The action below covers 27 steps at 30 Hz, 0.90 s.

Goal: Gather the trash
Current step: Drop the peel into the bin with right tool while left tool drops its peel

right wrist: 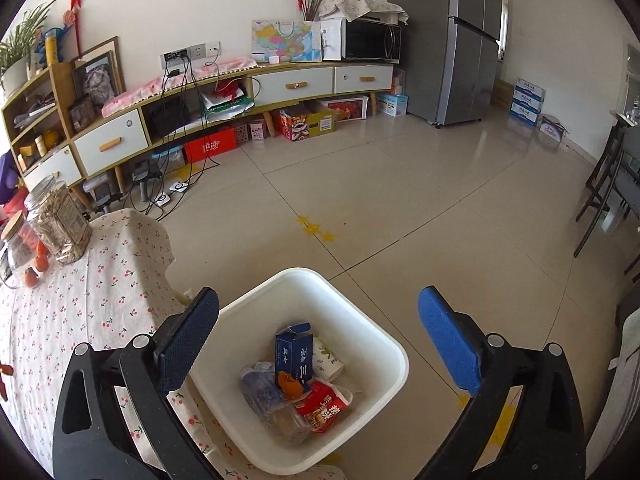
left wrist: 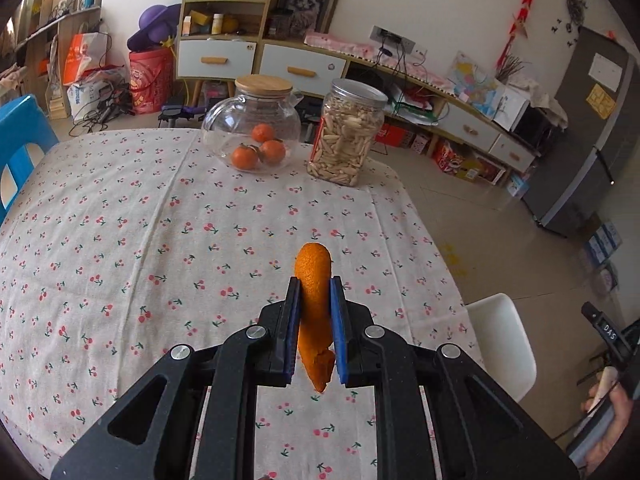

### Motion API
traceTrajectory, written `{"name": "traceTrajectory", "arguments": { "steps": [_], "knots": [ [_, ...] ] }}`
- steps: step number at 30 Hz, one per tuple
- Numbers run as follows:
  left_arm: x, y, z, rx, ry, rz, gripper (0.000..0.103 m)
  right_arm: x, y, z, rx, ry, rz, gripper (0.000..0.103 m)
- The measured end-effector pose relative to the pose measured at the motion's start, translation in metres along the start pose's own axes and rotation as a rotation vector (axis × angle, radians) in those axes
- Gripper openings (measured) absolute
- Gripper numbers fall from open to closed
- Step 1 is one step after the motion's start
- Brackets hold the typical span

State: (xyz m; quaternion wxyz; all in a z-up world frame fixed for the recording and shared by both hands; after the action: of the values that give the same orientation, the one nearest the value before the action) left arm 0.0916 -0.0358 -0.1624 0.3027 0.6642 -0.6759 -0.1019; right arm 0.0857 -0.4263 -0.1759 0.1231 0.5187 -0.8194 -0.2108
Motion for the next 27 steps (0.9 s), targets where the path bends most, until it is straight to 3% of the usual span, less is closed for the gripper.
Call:
{"name": "traceTrajectory", "arguments": {
  "steps": [10,20,21,22,24,27],
  "knots": [
    [0.143,-0.041,0.034,-0.132,-0.068,0.234,0.015,0.027,0.01,-0.01,0.011,-0.049,0.007,0.096],
    [0.227,-0.075,0.074,-0.263,-0.125,0.355,0.019,0.053,0.013,-0.012,0.022,-0.069,0.064,0.096],
    [0.231,-0.078,0.078,-0.278,-0.14,0.357,0.027,0.056,0.013,-0.012,0.021,-0.076,0.073,0.096],
    [0.235,-0.08,0.081,-0.289,-0.155,0.354,0.043,0.059,0.012,-0.011,0.019,-0.081,0.078,0.096],
    [0.237,-0.08,0.084,-0.298,-0.174,0.341,0.066,0.062,0.012,-0.011,0.013,-0.09,0.08,0.096],
    [0.232,-0.073,0.083,-0.272,-0.2,0.316,0.078,0.056,0.014,-0.009,0.011,-0.087,0.071,0.096]
  ]
}}
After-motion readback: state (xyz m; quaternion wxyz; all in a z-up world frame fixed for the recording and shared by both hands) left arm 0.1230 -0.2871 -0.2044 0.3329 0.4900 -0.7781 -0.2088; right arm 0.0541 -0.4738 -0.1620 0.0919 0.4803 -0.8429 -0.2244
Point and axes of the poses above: each gripper's, at about its wrist camera, not at the fingertips, and y roughly against the way its jaws point, x to its right, z to its underside, the point moved 1 cm from there along -y, roughly the way its jaws point, and after that the axes turned 14 degrees about x, right-handed, at the moved point
